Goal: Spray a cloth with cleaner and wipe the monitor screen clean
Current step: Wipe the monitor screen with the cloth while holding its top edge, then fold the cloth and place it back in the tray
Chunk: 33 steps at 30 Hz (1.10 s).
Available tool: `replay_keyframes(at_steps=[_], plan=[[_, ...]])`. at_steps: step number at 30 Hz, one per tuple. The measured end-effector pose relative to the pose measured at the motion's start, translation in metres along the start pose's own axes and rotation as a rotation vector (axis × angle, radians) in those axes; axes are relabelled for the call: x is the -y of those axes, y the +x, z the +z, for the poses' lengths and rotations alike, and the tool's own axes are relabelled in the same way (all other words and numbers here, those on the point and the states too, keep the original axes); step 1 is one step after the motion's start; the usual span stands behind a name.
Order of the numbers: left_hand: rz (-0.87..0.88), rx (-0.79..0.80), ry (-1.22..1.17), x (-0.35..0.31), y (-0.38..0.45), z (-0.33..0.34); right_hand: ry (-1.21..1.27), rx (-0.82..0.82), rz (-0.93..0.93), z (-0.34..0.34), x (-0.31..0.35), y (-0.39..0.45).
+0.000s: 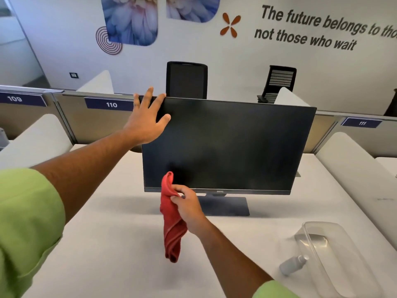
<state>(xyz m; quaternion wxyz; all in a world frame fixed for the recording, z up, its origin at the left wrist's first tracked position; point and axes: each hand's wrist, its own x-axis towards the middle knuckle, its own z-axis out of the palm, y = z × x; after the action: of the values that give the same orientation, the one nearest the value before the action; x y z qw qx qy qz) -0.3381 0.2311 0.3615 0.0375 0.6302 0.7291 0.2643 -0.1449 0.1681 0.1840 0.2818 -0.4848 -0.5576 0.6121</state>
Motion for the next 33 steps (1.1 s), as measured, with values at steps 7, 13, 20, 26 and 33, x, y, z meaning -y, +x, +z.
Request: replay_keyframes(at_steps=[7,13,20,26,33], plan=[[0.14,-0.233,-0.145,0.005,-0.058,0.032,0.445,0.042,0.071,-0.057,0.017,-0.04],[-0.2,0.006,-0.752,-0.014,-0.169,0.103,0.544,0.022,0.093,-0.071,0.009,-0.068],[-0.43,0.578,-1.135,0.0,-0.227,0.14,0.583,-0.064,0.093,-0.07,-0.009,-0.097],[-0.63,0.474,-1.416,0.011,-0.237,0.135,0.452,-0.19,0.077,-0.086,-0.021,-0.118],[-0.746,0.422,-1.628,-0.003,-0.258,0.127,0.434,-0.108,0.124,-0.111,-0.044,-0.151]])
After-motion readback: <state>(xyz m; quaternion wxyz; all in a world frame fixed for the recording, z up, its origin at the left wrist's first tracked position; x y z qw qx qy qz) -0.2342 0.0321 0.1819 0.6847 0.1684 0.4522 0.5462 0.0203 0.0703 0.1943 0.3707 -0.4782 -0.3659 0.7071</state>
